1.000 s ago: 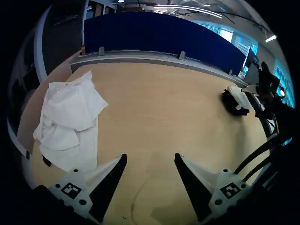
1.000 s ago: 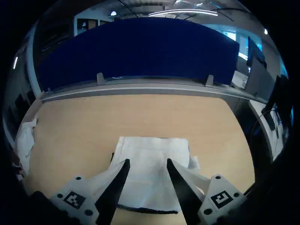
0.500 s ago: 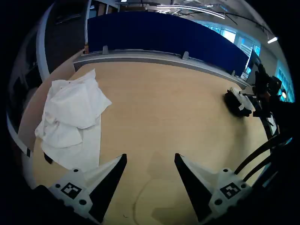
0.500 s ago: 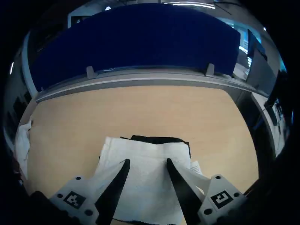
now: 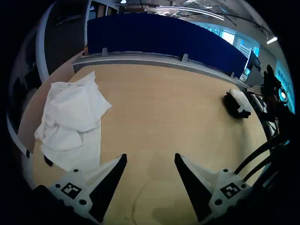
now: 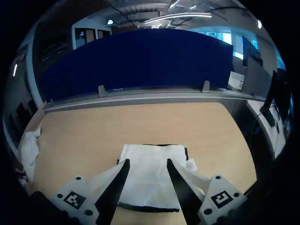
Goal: Fold towel
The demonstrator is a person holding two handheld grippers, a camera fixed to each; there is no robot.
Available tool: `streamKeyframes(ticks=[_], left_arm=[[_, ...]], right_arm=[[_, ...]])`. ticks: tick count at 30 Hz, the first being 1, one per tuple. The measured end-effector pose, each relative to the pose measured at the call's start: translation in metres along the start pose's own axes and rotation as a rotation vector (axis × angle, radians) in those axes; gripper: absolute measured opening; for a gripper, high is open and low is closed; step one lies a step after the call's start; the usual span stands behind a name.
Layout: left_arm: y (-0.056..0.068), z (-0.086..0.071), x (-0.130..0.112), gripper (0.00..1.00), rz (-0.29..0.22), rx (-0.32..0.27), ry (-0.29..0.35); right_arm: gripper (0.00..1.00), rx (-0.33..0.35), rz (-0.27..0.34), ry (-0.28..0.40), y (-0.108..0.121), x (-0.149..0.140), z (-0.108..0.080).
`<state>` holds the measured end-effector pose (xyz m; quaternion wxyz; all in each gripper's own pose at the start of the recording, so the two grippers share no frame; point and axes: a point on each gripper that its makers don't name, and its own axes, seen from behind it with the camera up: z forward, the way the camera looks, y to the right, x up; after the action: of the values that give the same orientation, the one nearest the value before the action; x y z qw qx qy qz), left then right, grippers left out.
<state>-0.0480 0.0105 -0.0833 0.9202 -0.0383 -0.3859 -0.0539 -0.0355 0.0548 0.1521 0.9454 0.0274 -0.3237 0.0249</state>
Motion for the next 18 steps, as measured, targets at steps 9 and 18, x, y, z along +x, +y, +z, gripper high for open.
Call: streamKeyframes(ticks=[9, 18], left_arm=[[0.004, 0.000, 0.005, 0.94, 0.015, -0.019, 0.018], [0.012, -0.004, 0.019, 0.94, 0.019, -0.043, 0.070]], right_arm=[[0.84, 0.027, 0.012, 0.077, -0.027, -0.007, -0.044], [1.00, 0.054, 0.022, 0.190, -0.057, -0.018, -0.086]])
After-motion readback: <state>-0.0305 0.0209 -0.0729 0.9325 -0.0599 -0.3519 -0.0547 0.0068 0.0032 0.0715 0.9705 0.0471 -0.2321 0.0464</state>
